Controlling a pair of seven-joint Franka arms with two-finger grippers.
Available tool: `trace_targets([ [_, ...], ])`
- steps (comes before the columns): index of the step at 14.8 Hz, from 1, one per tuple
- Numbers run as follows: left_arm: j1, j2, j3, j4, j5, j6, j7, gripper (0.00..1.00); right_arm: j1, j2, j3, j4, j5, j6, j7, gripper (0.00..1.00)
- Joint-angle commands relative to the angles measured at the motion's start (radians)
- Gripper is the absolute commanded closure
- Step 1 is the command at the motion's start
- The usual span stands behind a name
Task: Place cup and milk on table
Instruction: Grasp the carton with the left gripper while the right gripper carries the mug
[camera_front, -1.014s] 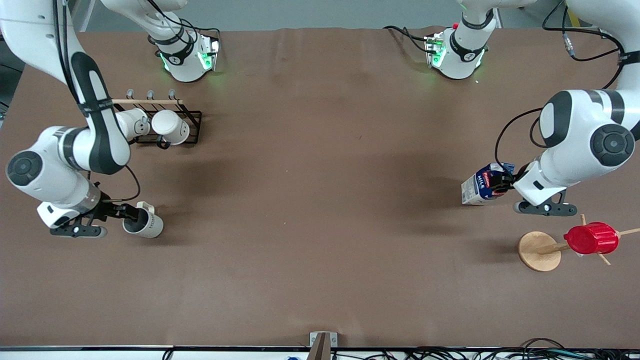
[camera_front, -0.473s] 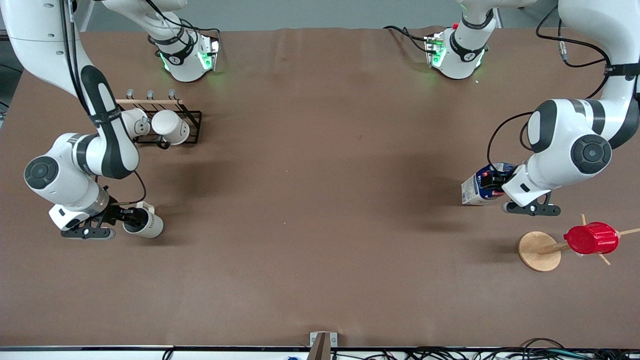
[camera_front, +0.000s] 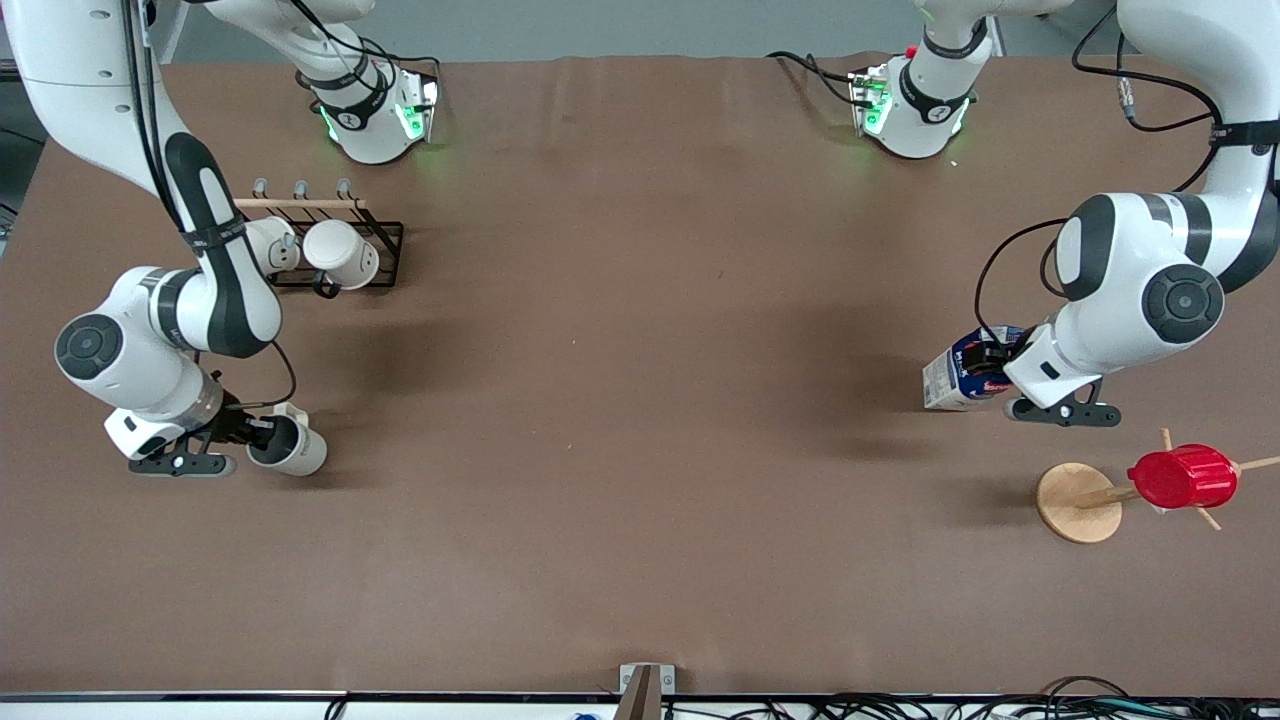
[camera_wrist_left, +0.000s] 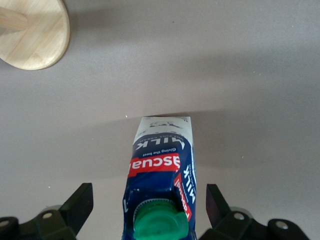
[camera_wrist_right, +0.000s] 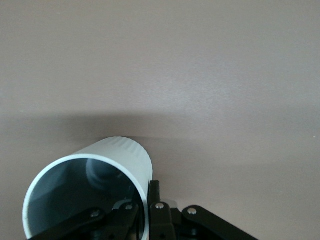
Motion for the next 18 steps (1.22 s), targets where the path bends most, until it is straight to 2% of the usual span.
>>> trace_targets([
  [1, 0.002, -0.032, -0.002, -0.026, 0.003, -0.009, 0.018, 0.01, 0.024, -0.053, 0.043, 0.057, 0.005, -0.180, 0.040, 1.00],
  [4, 0.002, -0.033, -0.002, -0.036, -0.046, -0.010, 0.011, 0.02, 0.035, -0.086, 0.155, 0.085, 0.003, -0.222, 0.150, 1.00],
  [5, 0.002, -0.035, -0.002, -0.038, -0.048, -0.010, 0.011, 0.05, 0.047, -0.087, 0.196, 0.089, -0.006, -0.222, 0.219, 1.00],
  [6, 0.002, -0.038, -0.002, -0.038, -0.048, -0.012, 0.011, 0.13, 0.060, -0.086, 0.237, 0.103, -0.011, -0.222, 0.303, 1.00],
  [8, 0.002, -0.044, -0.002, -0.039, -0.048, -0.016, 0.011, 0.41, 0.111, -0.081, 0.305, 0.134, -0.036, -0.227, 0.491, 1.00],
  [10, 0.002, -0.046, -0.001, -0.038, -0.048, -0.022, 0.011, 0.78, 0.179, -0.071, 0.354, 0.169, -0.105, -0.230, 0.685, 1.00],
  [11, 0.002, -0.052, -0.001, -0.038, -0.048, -0.024, 0.009, 0.87, 0.217, -0.048, 0.367, 0.192, -0.121, -0.231, 0.779, 1.00],
  [13, 0.002, -0.064, -0.001, -0.030, -0.048, -0.044, 0.018, 0.94, 0.306, 0.000, 0.370, 0.247, -0.130, -0.231, 0.907, 1.00],
  [15, 0.001, -0.075, 0.001, 0.006, -0.046, -0.085, 0.018, 0.95, 0.381, 0.064, 0.368, 0.310, -0.145, -0.230, 1.040, 1.00],
  [18, -0.018, -0.064, -0.007, 0.107, -0.045, -0.176, -0.002, 0.95, 0.429, 0.153, 0.370, 0.387, -0.262, -0.231, 1.200, 1.00],
])
